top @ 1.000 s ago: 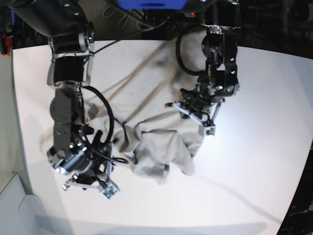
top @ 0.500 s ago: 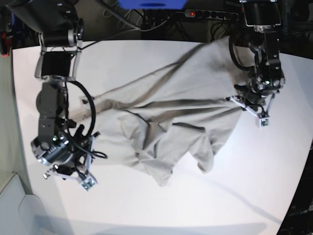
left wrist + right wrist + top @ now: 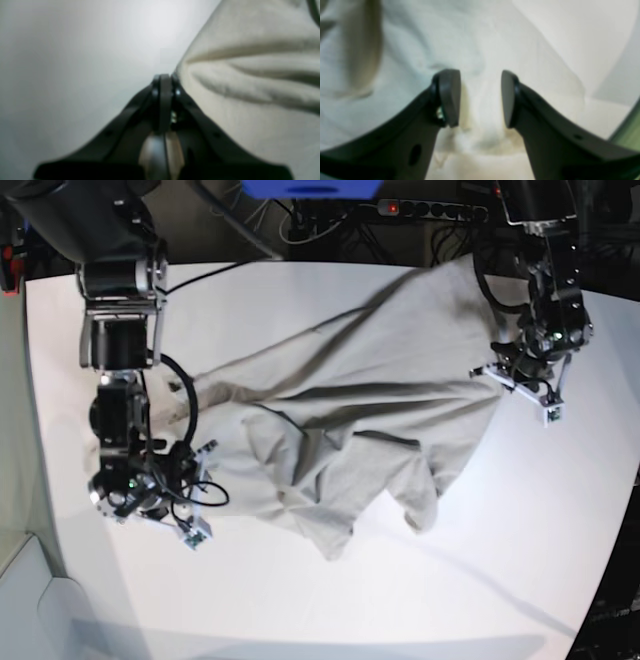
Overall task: Layout the t-shirt on the table in an organized manner, then fold the t-shirt properly
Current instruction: 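Regrasp the t-shirt edge with the left gripper and pull it outward, then drag the grasped edges apart with both grippers to stretch the t-shirt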
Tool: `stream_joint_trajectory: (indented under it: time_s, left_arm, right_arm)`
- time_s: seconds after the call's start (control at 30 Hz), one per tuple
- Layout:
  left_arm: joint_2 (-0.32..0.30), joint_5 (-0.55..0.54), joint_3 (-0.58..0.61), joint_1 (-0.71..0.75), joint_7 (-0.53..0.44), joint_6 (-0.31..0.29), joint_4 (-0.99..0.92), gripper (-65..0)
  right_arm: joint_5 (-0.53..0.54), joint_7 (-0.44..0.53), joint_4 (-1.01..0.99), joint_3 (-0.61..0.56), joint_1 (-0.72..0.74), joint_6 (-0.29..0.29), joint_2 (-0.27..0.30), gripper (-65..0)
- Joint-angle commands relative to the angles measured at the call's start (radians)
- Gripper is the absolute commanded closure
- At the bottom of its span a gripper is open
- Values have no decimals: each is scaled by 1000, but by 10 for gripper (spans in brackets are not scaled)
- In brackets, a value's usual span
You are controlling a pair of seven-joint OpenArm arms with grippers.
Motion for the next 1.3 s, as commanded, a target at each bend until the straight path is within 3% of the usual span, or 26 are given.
stream_joint_trajectory:
  time_s: [0.0, 0.17, 0.37, 0.5, 0.6, 0.83, 1.0, 1.17, 1.27]
  left_arm:
    - [-8, -4, -3, -6, -23, -2, 19, -1]
    - [-5, -4, -3, 3, -23, -2, 19, -1]
    - [-8, -6, -4, -3, -23, -2, 35, -1]
    - [-10, -6, -6, -4, -15, -2, 119, -1]
    - [-1, -6, -6, -4, -14, -2, 197, -1]
    - [68, -86, 5, 2, 20, -2, 346, -1]
    - [148, -95, 27, -1, 135, -2, 314, -1]
    - [163, -95, 136, 34, 126, -2, 188, -1]
    - [165, -95, 191, 39, 61, 1, 91, -1]
  right_arm:
    - [4, 29, -21, 3, 40, -5, 16, -269]
    - [4, 78, -134, 32, 54, -5, 50, -269]
    - [7, 72, -136, 219, 5, -5, 51, -269]
    - [6, 3, -131, 333, -38, -5, 50, -269]
    - [10, -55, -15, 388, -95, -5, 37, -269]
    - [10, -115, 312, 388, -158, -5, -36, -269]
    - [12, -124, 358, 386, -135, -5, -38, -269]
    - [12, -124, 363, 293, -107, -5, -13, -269]
    - [10, -121, 363, 205, -92, -5, 0, -269]
